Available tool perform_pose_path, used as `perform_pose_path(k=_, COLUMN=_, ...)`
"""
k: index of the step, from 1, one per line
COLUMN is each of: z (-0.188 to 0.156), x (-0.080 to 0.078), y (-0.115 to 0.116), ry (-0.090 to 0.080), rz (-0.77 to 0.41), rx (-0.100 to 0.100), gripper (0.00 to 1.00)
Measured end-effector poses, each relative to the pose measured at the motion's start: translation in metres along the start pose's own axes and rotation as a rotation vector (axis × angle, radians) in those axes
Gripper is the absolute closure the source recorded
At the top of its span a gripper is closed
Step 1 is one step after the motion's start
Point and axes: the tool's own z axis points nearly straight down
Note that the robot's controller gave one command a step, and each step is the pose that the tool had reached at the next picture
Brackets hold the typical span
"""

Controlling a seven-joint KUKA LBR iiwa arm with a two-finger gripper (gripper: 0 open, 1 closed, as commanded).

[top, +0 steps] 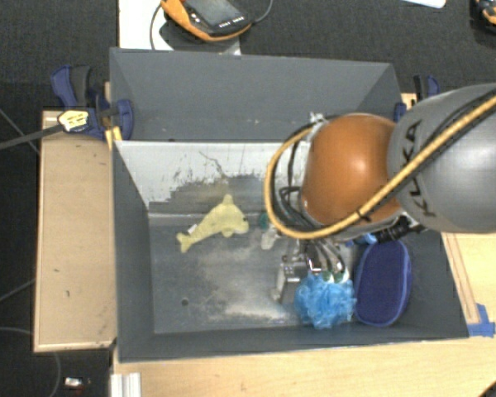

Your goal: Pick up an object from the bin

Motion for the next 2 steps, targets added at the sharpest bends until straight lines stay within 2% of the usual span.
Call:
perform_pose_path(k=1, z=-0.004, x=-0.002, y=0.000, ry=-0.008, rz=0.004, rx=-0.001, gripper=0.00)
perform_pose_path(k=2, z=0.060, x=-0.051, y=0.030, ry=-0.014, rz=-0.148, rx=-0.001, gripper=0.00)
